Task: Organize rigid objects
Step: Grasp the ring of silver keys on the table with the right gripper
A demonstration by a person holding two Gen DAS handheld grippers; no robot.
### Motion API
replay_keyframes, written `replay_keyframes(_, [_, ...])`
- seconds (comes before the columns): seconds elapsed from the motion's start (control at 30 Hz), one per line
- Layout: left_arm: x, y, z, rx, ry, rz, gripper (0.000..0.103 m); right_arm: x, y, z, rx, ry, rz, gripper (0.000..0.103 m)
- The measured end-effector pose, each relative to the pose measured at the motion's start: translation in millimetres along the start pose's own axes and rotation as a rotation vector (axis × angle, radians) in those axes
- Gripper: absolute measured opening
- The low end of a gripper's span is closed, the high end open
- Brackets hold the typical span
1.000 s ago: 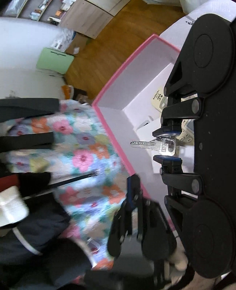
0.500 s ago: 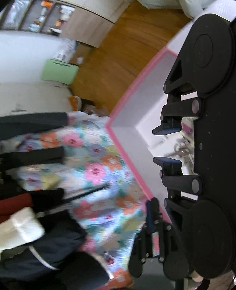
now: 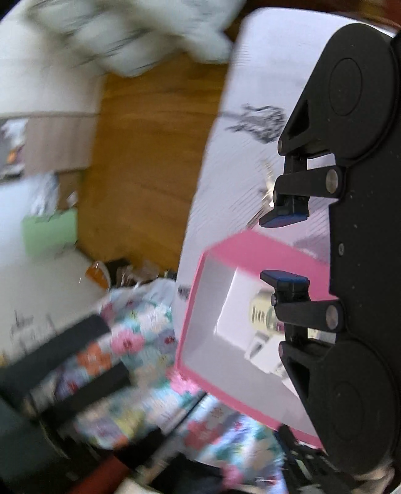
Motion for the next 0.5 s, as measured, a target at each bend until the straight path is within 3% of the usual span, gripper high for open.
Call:
replay_keyframes(0.3, [1,0,2,-0.020,0.005,0.001,0.002,53,26,-41,0.224,0.032,0.046,0.036])
replay_keyframes(0.5, [2,1,4,-0.009,0.001,-0.002,0.002,88,24,-35,0.155,0.107,0.062,0.037])
Point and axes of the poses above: each gripper's, at about its wrist camera, not at the fingertips, and x roughly the way its jaws point, z to its left, y to its underside, the point moved 2 cm from there along x, roughly the way its jaws point, and after that the axes turned 15 degrees about -z, right-handed, at the moved point
